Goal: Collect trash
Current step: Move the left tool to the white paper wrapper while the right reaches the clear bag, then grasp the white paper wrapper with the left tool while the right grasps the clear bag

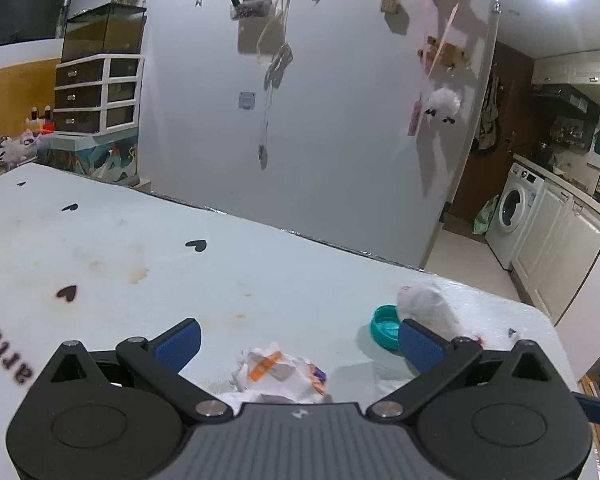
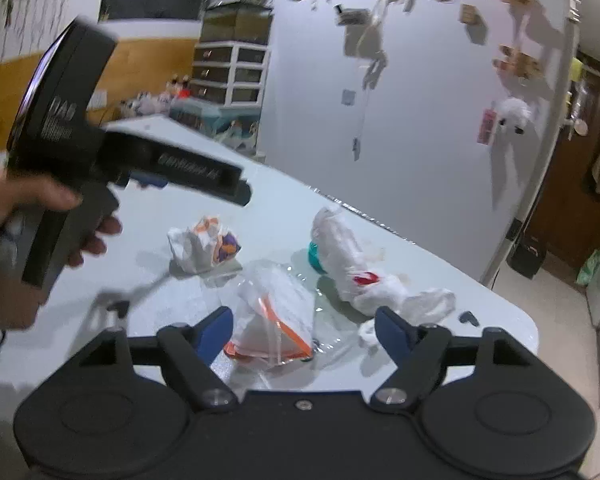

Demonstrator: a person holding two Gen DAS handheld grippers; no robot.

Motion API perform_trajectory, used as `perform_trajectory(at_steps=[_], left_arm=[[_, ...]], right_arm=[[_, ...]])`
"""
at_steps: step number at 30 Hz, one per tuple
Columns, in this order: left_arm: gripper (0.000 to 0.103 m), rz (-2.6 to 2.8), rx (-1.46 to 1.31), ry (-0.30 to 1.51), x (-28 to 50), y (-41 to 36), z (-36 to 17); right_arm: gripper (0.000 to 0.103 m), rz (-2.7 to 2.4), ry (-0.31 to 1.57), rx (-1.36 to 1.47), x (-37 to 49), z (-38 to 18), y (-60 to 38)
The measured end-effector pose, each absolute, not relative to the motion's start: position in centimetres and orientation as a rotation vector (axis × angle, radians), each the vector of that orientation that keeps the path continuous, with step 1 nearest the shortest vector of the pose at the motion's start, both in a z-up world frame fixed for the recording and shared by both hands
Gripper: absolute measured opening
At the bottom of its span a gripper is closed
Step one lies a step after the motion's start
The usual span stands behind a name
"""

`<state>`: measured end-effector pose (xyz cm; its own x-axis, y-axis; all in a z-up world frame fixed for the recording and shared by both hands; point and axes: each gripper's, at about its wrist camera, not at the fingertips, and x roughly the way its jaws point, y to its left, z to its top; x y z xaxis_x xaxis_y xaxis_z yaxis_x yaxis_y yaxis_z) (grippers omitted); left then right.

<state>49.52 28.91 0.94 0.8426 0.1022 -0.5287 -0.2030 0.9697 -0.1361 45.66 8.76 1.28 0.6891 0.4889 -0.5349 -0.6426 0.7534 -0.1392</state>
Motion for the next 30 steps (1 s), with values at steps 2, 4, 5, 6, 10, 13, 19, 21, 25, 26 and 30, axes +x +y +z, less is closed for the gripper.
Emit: perform_trajectory(at_steps=[2,4,5,6,10,13,19,21,25,26,30], left_arm=[[0.103,0.143,-0.192,0.563,50.0,29.4,0.3],[0.103,0.144,-0.186,0.584,50.3,29.5,-0.3],[0.103,0.152,-0.170,0.592,50.4,29.5,-0.7],[0.103,0.156,-0.155,0.600,50.5,29.5,-1.0],[0.099,0.153,-0.161,0.628,50.8,30.0,-2.0],[0.097,0.147,-0.180,0.644,51.0,30.4,-2.6],[0.088,0.138,-0.194,0.674,51.5,30.6,-3.7],[0.087,0.142,-0.190,0.688,51.8,30.5,-4.3],[0.081,0.156,-0.155,0.683,51.9,30.1,-4.6],[0.078,0.159,-0.151,0.680,51.9,30.0,-4.6],[0.058,0.165,-0.135,0.681,51.7,29.9,-4.4]], right_arm=[[0.075,0.644,0.488,-0.386,46.2,0.6,10.1],[0.073,0.631,0.484,-0.435,46.8,-0.1,11.2],[0.071,0.630,0.487,-0.452,47.1,-0.4,11.6],[0.070,0.630,0.491,-0.467,47.3,-0.6,12.0],[0.065,0.627,0.500,-0.541,48.0,-1.8,13.7],[0.055,0.626,0.508,-0.556,48.6,-2.5,14.6],[0.033,0.617,0.494,-0.598,48.9,-3.3,15.9],[0.030,0.610,0.506,-0.606,48.8,-3.3,16.0],[0.027,0.619,0.524,-0.628,48.0,-2.7,15.7],[0.025,0.621,0.527,-0.621,47.8,-2.4,15.5],[0.021,0.615,0.549,-0.564,47.2,-1.2,14.4]])
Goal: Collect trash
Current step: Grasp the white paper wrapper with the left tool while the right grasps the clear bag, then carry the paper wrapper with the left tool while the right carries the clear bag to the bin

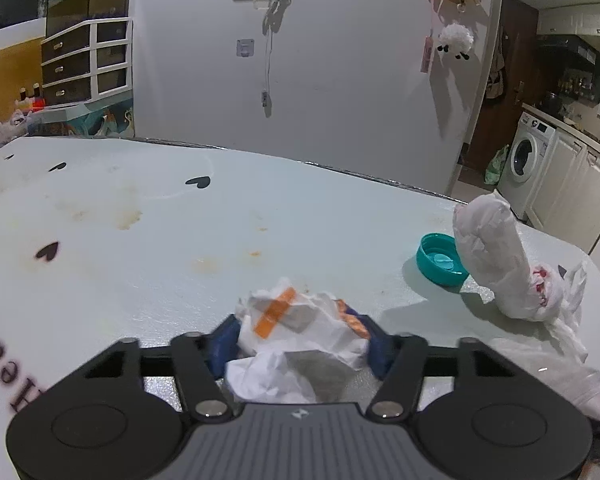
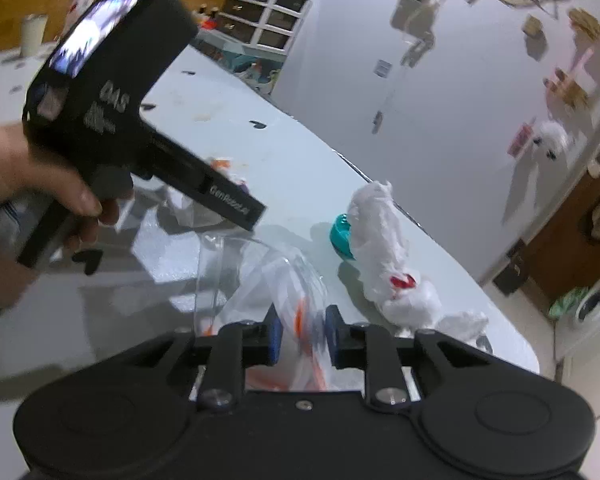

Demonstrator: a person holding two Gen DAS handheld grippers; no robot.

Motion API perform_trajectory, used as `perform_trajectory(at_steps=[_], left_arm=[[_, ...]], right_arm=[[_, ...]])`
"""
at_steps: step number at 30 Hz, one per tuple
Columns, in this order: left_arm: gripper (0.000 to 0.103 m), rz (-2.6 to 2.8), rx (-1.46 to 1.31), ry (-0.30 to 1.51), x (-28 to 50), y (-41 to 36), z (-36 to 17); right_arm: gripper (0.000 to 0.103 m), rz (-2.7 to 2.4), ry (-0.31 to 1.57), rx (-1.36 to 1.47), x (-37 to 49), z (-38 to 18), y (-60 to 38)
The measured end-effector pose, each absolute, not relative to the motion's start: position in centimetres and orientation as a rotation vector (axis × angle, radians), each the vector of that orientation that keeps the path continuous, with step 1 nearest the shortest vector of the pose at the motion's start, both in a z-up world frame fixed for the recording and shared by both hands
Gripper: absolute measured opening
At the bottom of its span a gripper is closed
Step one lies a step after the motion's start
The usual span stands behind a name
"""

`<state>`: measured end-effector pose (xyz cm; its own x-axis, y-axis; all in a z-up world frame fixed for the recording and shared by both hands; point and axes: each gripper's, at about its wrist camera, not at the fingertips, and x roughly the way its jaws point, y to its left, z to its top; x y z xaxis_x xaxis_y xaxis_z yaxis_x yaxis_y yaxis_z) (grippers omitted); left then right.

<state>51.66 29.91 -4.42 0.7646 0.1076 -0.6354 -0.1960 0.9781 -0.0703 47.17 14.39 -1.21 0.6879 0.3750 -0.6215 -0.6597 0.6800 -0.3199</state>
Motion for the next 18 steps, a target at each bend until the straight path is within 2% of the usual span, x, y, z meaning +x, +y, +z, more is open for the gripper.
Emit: perform_trajectory(at_steps=[6,18], left_arm=[[0.047,0.151,-0.123,0.673,50.8,29.7,-3.6],[0.045,0.154,-0.046,0.601,46.3,26.5,-0.2]], right_arm=[[0.018,0.568,0.580,-0.484,46.4,0.4,12.2],[0.015,0.526,0.570,-0.312,43.9,2.6,6.4]])
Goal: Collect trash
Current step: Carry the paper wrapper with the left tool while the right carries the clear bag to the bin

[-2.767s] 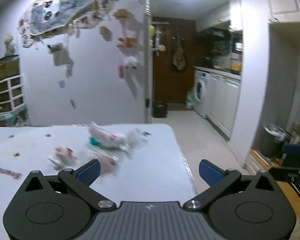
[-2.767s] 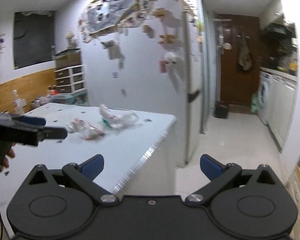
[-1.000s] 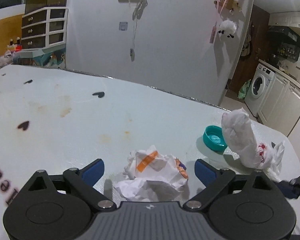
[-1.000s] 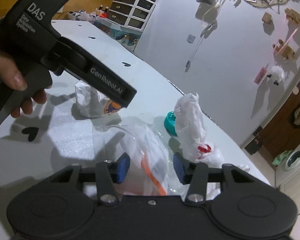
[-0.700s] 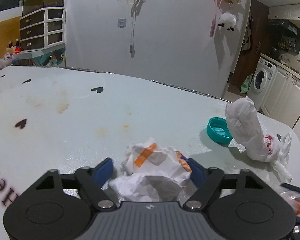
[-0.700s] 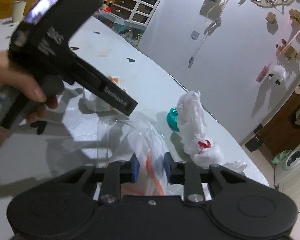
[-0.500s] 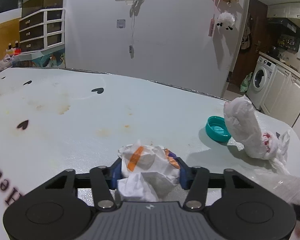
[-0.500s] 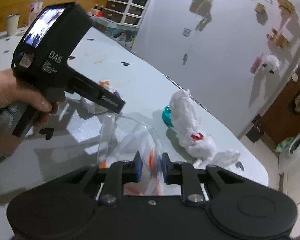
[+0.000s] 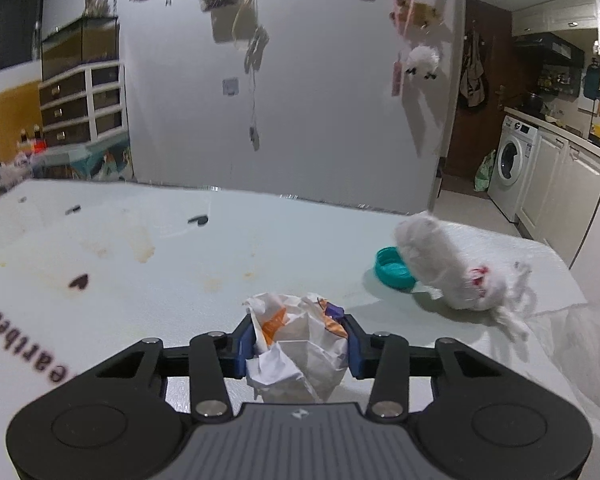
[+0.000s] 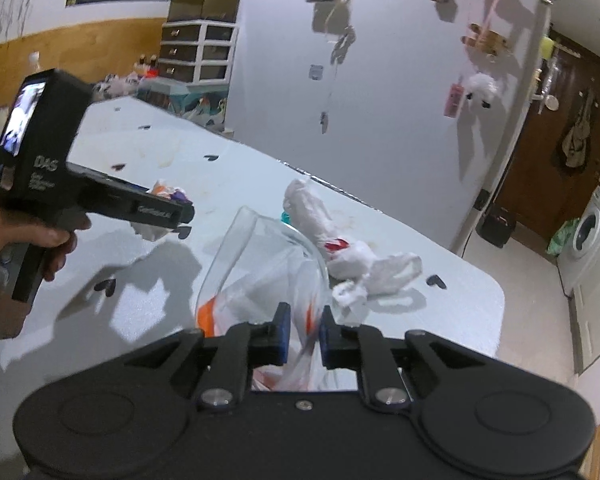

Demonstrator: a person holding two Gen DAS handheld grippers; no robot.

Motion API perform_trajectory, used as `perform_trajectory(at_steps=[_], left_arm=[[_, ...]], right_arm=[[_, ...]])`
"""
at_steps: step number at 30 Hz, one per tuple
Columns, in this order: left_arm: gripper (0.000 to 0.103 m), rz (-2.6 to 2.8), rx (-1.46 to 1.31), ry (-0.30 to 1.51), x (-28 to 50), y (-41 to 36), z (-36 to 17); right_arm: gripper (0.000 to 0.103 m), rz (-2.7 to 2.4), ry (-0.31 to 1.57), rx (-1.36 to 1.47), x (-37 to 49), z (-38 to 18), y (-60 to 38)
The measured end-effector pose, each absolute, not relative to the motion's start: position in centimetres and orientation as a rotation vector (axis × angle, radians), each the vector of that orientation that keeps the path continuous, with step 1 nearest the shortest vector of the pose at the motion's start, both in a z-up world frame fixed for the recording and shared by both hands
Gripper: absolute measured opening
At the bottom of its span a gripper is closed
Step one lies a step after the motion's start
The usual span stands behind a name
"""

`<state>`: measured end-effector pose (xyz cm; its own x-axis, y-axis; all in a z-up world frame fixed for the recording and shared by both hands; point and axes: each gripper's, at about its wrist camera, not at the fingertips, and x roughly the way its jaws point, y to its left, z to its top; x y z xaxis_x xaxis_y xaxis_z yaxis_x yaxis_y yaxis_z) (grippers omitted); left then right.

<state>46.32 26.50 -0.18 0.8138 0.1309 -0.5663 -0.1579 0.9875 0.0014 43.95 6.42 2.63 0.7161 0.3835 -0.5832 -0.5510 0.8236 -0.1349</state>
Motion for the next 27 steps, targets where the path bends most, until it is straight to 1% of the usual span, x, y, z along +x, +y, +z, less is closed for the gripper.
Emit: perform_trajectory(at_steps=[16,27], left_arm=[[0.045,0.074,0.021,0.558,38.9,16.1,1.3],[0.045,0.046,0.030,0.529,33.6,10.6,2.6]], right_arm=[[0.014,0.466,0.541,-0.189,39.3,3.7,-1.3],[0.014,0.404,0.516,-0.116,35.0,3.8,-8.2]])
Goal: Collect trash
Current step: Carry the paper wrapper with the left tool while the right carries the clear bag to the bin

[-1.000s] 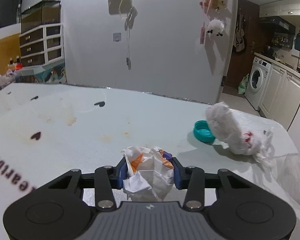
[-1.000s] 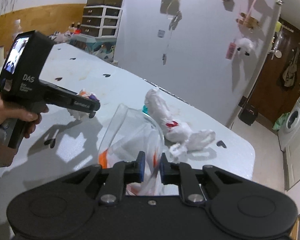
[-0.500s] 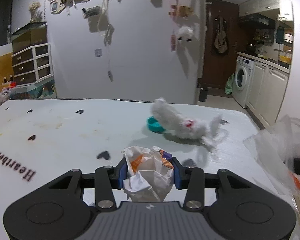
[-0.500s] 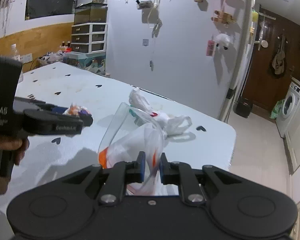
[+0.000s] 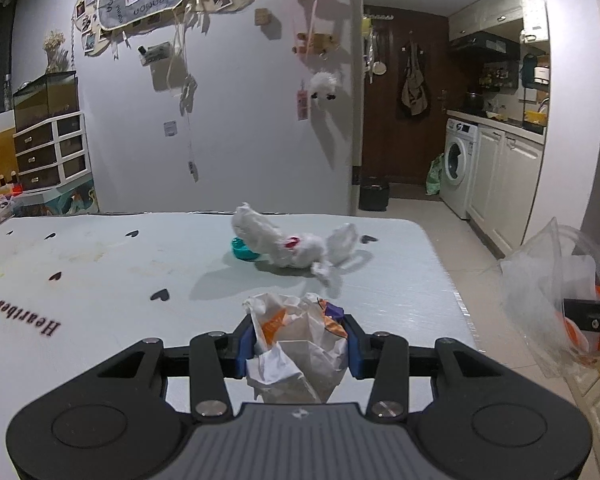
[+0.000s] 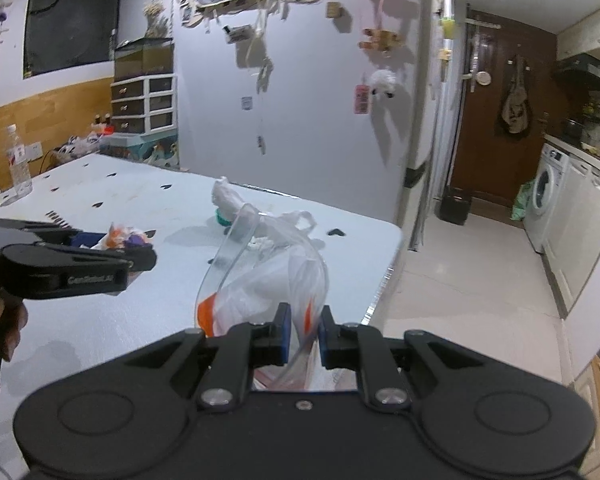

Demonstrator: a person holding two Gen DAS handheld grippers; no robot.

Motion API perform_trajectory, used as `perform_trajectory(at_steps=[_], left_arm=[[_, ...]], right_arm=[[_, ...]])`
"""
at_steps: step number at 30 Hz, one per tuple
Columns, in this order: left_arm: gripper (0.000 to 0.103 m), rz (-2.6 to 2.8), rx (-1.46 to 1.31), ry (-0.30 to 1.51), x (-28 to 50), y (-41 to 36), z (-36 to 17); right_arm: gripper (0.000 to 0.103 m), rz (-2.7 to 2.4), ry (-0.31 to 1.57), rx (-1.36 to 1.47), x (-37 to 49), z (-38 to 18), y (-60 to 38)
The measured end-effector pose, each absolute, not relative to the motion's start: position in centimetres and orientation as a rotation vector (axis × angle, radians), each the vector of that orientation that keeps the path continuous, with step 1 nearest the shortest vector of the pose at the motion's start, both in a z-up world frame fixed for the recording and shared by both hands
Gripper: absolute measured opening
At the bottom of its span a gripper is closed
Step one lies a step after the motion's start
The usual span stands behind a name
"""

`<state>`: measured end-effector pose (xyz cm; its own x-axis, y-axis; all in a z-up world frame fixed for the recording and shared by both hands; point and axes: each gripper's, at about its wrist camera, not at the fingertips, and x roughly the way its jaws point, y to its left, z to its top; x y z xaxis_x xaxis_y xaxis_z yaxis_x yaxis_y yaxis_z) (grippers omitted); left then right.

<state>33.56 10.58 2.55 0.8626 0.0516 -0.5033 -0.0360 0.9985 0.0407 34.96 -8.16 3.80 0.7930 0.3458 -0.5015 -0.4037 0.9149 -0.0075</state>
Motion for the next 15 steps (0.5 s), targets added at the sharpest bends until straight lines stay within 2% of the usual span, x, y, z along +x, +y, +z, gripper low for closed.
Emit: perform_trajectory(at_steps=[15], left_arm=[[0.045,-0.058,0.034,0.509,28.4,2.3,2.9]], right_arm=[[0.014,0.302,0.511,-0.048,29.1,2.5,-17.0]])
